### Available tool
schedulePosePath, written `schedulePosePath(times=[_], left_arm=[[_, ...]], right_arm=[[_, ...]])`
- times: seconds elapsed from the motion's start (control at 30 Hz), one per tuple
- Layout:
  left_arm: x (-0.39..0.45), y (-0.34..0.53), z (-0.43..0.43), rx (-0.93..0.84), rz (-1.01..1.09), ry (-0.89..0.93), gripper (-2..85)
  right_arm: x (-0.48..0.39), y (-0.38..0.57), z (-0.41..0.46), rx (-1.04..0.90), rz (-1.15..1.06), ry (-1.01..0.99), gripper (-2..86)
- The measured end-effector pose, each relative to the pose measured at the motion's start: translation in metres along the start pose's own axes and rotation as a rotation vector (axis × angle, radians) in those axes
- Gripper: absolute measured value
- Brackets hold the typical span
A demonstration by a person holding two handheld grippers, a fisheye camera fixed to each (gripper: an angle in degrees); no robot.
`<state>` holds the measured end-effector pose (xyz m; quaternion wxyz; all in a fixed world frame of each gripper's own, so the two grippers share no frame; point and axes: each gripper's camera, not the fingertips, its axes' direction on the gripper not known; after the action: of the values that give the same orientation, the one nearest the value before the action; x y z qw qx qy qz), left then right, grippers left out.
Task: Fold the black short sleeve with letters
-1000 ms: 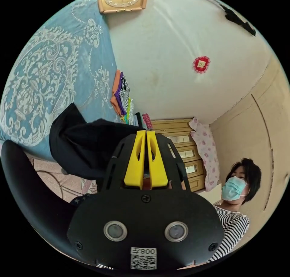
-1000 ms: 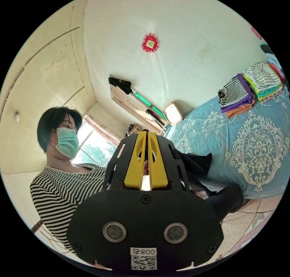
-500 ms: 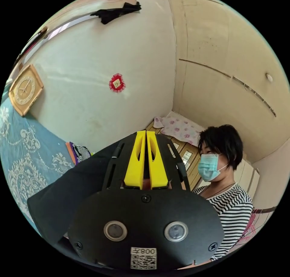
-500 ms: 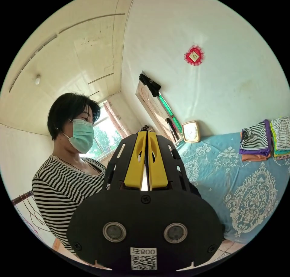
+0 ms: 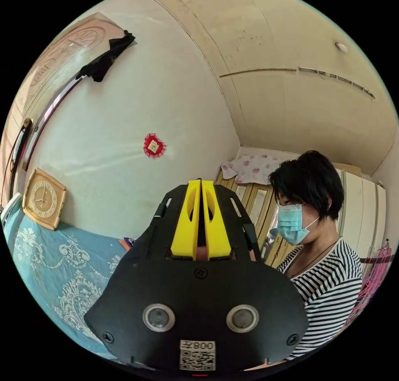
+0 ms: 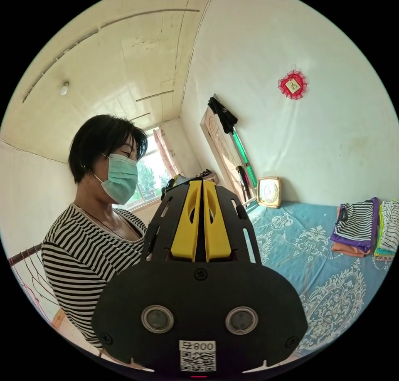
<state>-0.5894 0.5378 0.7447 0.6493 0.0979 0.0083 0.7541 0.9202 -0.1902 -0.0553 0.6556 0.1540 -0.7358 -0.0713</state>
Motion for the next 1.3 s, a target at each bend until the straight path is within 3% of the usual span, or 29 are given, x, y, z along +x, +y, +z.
schedulePosePath(times=[0.23,0.4,0.57,0.7,0.87,1.07,1.3], left_arm=[[-0.107,-0.03,0.046,-0.059,-0.064,-0.188,0.2],[-0.226,-0.024,0.096,-0.205,-0.158,-0.407,0.5],[-0.386,0.041,0.132,-0.405,-0.464,-0.543,1.9],[-0.45,0.094,0.122,-0.517,-0.615,-0.603,3.5],[-0.469,0.168,0.068,-0.67,-0.706,-0.616,5.7],[-0.429,0.227,-0.02,-0.788,-0.825,-0.72,9.1],[-0.418,0.272,-0.041,-0.987,-0.824,-0.785,10.3]], right_arm=[[0.14,-0.044,0.09,-0.101,0.079,0.073,0.2],[0.307,-0.078,0.191,-0.273,0.219,0.187,0.3],[0.481,-0.072,0.288,-0.492,0.459,0.398,0.4],[0.586,-0.04,0.335,-0.638,0.62,0.617,0.3],[0.621,0.002,0.356,-0.68,0.637,0.556,0.7],[0.595,0.091,0.359,-0.865,0.689,0.529,4.4],[0.58,0.143,0.355,-0.928,0.766,0.619,6.9]])
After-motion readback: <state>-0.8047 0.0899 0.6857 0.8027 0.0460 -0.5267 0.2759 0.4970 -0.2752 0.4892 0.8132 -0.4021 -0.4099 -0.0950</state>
